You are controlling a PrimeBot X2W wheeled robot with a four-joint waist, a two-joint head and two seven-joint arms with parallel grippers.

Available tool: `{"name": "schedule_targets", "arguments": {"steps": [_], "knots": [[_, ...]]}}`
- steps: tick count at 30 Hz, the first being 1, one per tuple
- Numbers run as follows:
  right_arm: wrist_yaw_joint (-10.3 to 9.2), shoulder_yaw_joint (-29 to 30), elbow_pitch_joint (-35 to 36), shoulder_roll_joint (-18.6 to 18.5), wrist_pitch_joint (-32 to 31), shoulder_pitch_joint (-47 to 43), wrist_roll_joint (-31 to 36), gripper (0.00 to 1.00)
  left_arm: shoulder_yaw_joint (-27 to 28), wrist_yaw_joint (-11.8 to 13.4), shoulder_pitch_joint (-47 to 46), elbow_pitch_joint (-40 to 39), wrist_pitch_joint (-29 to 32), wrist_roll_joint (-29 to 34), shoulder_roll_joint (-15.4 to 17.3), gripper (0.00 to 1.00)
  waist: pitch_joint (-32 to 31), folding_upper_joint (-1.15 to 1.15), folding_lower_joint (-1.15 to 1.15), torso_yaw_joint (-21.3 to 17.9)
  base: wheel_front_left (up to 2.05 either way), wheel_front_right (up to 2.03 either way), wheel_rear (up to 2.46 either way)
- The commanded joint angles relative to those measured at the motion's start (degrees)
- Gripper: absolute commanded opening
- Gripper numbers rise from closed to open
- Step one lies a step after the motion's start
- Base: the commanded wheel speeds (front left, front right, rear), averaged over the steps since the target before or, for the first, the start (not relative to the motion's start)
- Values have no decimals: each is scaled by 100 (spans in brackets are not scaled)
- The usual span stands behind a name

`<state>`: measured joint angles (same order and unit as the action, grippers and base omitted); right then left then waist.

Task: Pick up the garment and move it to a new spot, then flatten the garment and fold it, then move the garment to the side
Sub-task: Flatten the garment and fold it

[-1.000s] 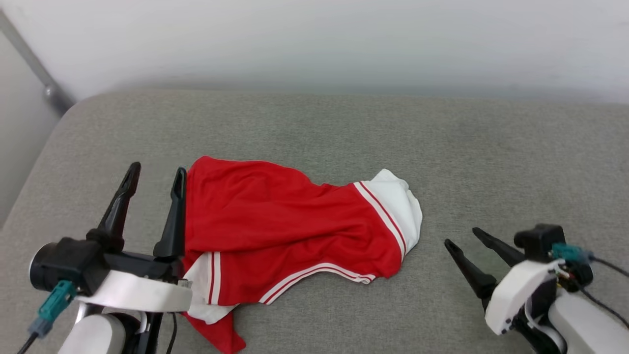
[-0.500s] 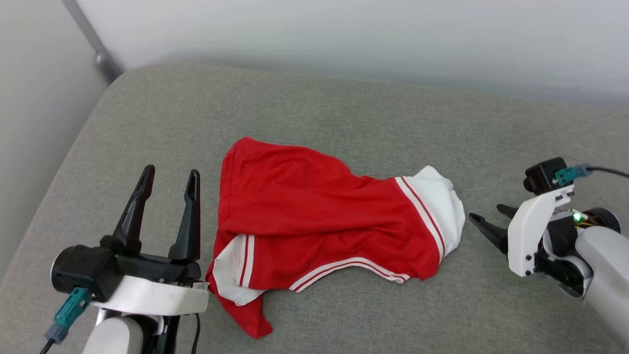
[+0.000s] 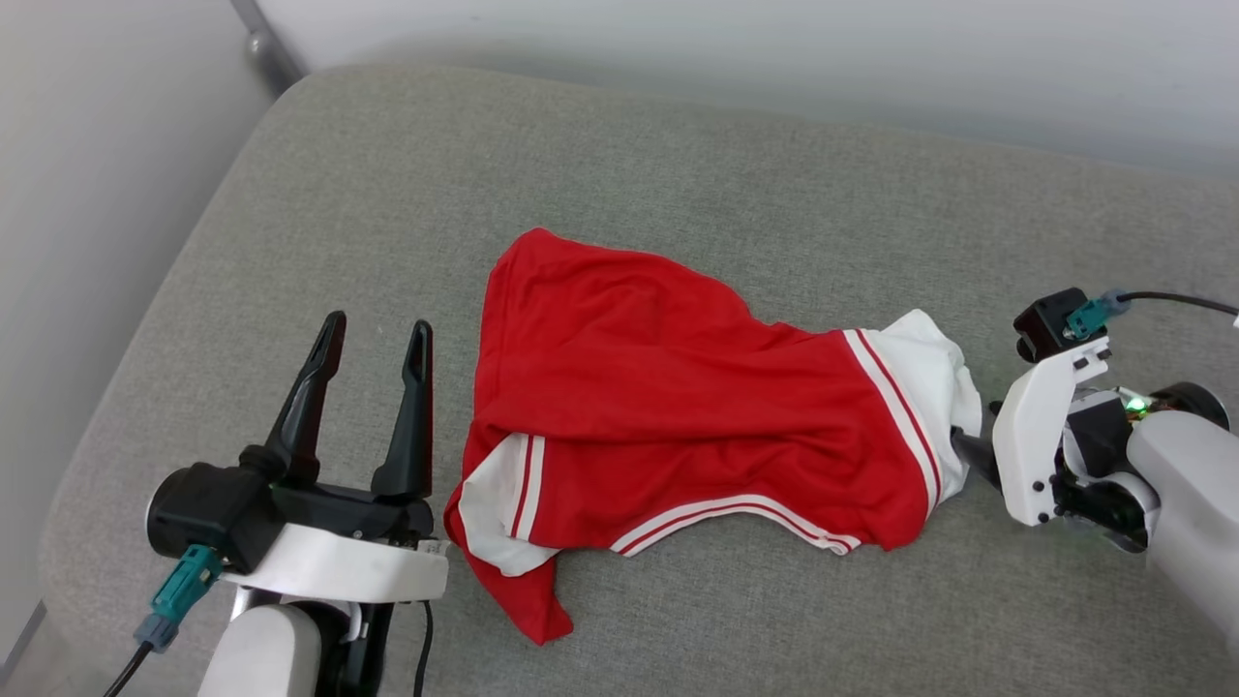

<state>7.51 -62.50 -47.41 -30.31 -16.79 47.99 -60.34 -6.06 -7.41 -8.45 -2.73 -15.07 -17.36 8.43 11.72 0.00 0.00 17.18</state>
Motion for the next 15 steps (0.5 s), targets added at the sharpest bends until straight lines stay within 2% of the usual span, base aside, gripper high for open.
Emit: {"name": "schedule_targets", "arguments": {"steps": [1,2,3,4,8,15], "knots": [[-4,-108,-101,95,-7,-46,55,89,-19,-6,-53,11,-13,22,-22,100,43,0,0,44,0,0,0],[-4,-177,-167,124,-60,-48,46,48,-46,-8,-84,17,-13,30,-30,100,62,0,0,63,0,0,0],[-5,-228,-249,130,-63,-29,55,3,-90,-9,-124,23,-13,27,-41,100,86,0,0,84,0,0,0],[-6,-261,-314,132,11,28,85,0,-123,-9,-158,33,-13,31,-40,100,102,0,0,97,0,0,0],[-7,-370,-452,50,-14,147,-37,0,-218,-10,-261,54,-13,6,-54,100,131,0,0,71,0,0,0],[-8,-432,-142,-438,-54,316,-408,0,-154,-10,-247,133,-13,-18,-20,100,-6,0,0,-281,0,0,0]]}}
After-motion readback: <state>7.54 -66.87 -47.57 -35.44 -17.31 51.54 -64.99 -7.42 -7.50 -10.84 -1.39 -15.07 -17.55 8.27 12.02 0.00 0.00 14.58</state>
